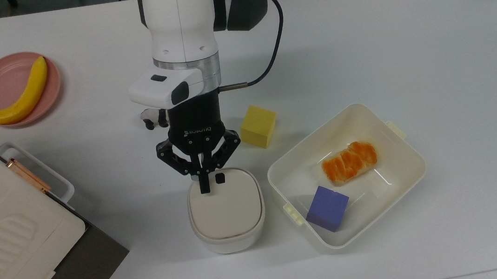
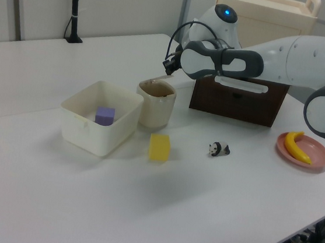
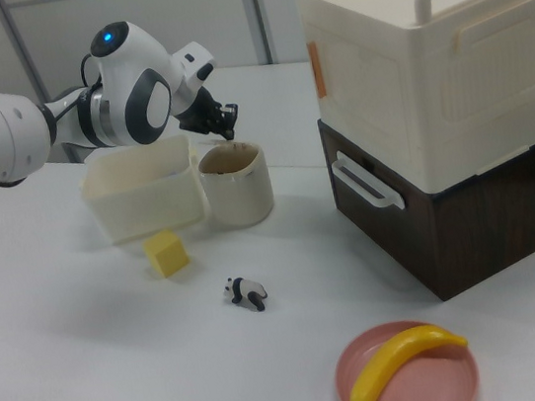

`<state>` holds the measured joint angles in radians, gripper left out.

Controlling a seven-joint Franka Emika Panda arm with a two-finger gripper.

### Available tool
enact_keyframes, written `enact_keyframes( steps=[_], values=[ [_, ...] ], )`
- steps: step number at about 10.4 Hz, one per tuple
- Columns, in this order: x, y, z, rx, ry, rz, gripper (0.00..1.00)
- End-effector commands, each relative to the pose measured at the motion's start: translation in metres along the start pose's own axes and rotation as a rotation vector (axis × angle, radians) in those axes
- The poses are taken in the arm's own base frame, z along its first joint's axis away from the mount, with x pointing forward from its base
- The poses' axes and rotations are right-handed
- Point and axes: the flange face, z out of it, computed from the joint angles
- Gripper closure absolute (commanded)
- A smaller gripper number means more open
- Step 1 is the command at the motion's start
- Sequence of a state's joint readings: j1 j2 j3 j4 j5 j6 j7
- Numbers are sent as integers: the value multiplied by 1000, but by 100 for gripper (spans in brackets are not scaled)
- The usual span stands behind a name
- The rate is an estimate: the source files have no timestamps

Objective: Close the trash can
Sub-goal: 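Push the raised lid forward and down onto the can's rim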

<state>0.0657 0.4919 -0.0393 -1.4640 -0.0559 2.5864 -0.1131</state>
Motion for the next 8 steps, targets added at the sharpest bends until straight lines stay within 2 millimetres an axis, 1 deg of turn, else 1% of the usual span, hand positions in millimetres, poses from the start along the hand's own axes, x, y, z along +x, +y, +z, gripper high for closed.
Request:
enact_keyframes(
  steps=[1, 2, 3, 4, 6, 8],
  values=[
    [-13, -7, 6, 9, -65, -35, 100],
    [-17, -9, 12, 12, -75, -36, 100],
    [-25, -13, 23, 17, -97, -40, 100],
    [-29, -20, 30, 22, -108, -50, 100],
    [-31, -21, 34, 16, -117, -65, 100],
    [-40, -23, 40, -5, -193, -129, 100]
  ],
)
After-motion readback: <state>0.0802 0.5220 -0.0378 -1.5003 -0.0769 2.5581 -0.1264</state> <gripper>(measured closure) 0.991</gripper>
